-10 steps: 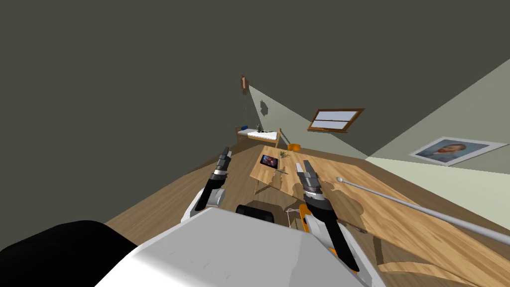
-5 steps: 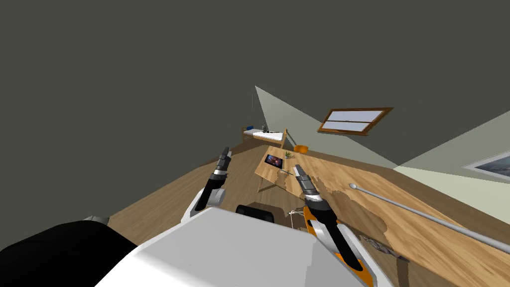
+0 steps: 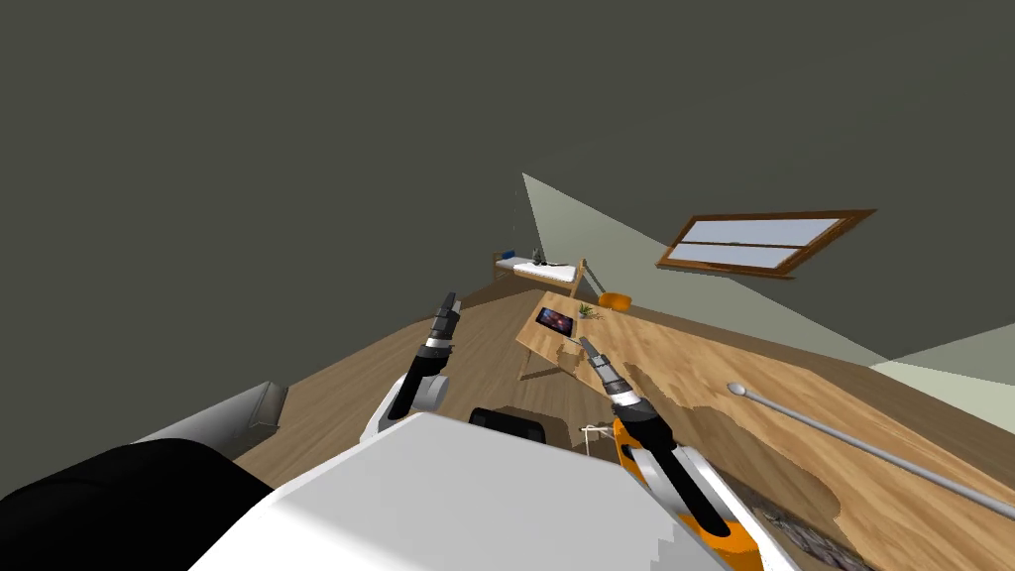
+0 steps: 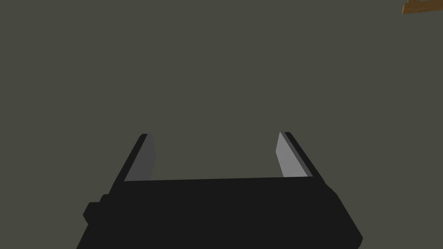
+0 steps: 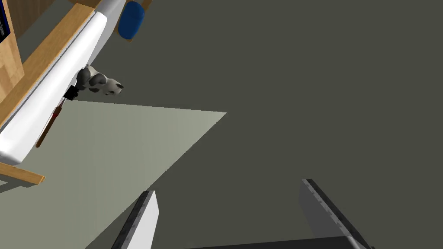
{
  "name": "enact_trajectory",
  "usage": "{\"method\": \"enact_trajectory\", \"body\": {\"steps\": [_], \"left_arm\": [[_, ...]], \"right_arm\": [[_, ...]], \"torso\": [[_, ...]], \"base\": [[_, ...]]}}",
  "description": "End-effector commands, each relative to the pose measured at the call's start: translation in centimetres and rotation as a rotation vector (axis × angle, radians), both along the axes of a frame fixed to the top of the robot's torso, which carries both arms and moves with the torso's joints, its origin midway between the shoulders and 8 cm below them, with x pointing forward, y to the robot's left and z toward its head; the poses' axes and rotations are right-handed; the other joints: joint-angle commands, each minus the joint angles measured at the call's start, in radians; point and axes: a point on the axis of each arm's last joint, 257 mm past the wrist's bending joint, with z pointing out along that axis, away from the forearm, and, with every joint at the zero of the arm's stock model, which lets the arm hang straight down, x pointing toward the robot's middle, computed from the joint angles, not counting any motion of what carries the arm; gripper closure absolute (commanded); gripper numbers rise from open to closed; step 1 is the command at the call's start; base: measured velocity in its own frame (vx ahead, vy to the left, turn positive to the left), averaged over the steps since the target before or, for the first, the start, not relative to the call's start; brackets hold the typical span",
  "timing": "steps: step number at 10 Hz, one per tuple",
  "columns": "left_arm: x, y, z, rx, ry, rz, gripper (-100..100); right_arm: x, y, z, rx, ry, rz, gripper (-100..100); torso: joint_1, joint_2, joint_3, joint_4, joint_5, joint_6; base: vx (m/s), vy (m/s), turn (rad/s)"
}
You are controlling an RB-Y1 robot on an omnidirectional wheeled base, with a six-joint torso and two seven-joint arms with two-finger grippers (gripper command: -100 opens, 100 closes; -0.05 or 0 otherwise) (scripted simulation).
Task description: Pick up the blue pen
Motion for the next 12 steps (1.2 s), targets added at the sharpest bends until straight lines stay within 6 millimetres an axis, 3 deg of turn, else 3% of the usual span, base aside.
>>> {"method": "enact_trajectory", "body": {"steps": [1,3,6,7,8,11,12], "left_arm": [[0.0,0.0,0.0,0.000,0.000,0.000,0],[0.0,0.0,0.0,0.000,0.000,0.000,0],[0.0,0.0,0.0,0.000,0.000,0.000,0],[0.0,0.0,0.0,0.000,0.000,0.000,0],[0.0,0.0,0.0,0.000,0.000,0.000,0],[0.0,0.0,0.0,0.000,0.000,0.000,0],[0.0,0.0,0.0,0.000,0.000,0.000,0]], "right_arm": [[-0.1,-0.6,-1.3,-0.039,0.026,0.000,-100],[-0.3,-1.5,-3.7,-0.112,0.071,0.006,-100],[-1.1,-3.6,-8.5,-0.257,0.169,0.019,-100],[-1.8,-4.9,-11.0,-0.320,0.220,0.022,-100],[-1.8,-5.0,-10.9,-0.328,0.221,0.025,-100],[-3.8,-7.9,-15.4,-0.464,0.323,0.044,-100],[-3.9,-8.2,-15.7,-0.464,0.331,0.040,-100]], "torso": [[0.000,0.000,0.000,0.000,0.000,0.000],[0.000,-0.001,-0.001,0.000,0.000,0.000],[-0.001,-0.002,-0.001,0.000,0.000,0.000],[-0.002,-0.002,-0.001,0.000,0.000,0.001],[-0.001,-0.002,-0.001,0.000,0.000,0.000],[-0.002,-0.004,-0.002,-0.001,0.000,0.001],[-0.002,-0.004,-0.002,-0.001,0.000,0.000]], "base": [[-0.035,0.017,0.138],[-0.040,0.015,0.200],[-0.043,0.010,0.283],[-0.030,0.013,0.288],[-0.020,0.003,0.150],[-0.009,-0.001,0.262],[-0.003,-0.008,0.146]]}}
